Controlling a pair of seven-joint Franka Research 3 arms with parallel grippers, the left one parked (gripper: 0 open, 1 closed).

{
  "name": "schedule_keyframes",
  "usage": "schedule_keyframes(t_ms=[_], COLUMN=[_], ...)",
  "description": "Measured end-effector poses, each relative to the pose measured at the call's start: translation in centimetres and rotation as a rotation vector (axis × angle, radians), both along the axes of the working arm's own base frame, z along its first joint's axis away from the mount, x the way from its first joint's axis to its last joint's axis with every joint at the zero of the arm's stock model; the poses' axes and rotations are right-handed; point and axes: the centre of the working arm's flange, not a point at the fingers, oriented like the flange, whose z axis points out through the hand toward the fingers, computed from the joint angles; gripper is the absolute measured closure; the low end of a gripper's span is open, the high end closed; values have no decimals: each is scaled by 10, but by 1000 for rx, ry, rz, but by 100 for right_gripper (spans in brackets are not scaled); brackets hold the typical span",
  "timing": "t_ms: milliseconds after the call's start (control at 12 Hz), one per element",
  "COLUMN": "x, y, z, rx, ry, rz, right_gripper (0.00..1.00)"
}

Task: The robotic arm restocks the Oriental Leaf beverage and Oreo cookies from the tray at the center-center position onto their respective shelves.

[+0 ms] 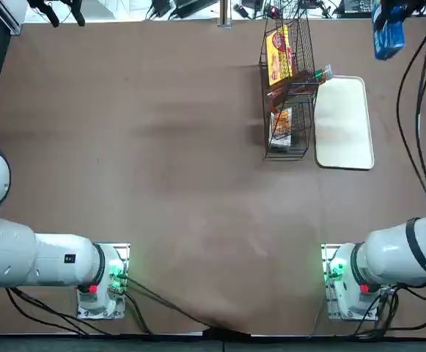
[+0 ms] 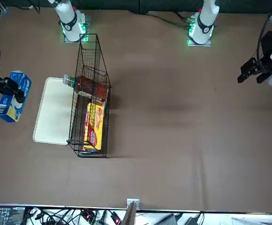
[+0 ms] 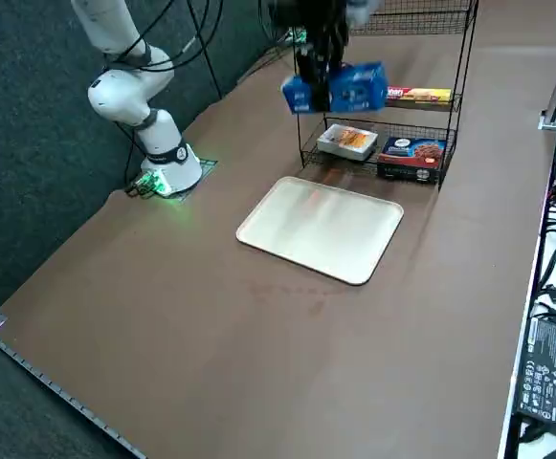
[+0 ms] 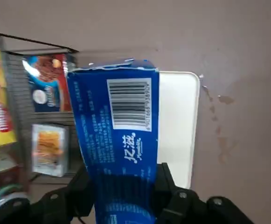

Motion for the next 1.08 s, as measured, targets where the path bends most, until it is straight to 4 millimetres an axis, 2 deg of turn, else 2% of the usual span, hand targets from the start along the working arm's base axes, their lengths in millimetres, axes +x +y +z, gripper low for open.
schedule_keyframes(t_ms=[167, 417, 667, 1083], x=[-1, 0, -2, -9], y=[10, 28, 71, 143], z=[28, 53, 78, 87], rx=[59, 201, 288, 369], ry=[-25, -50, -41, 18], rz=[-23, -80, -152, -189], right_gripper=[39, 39, 39, 39])
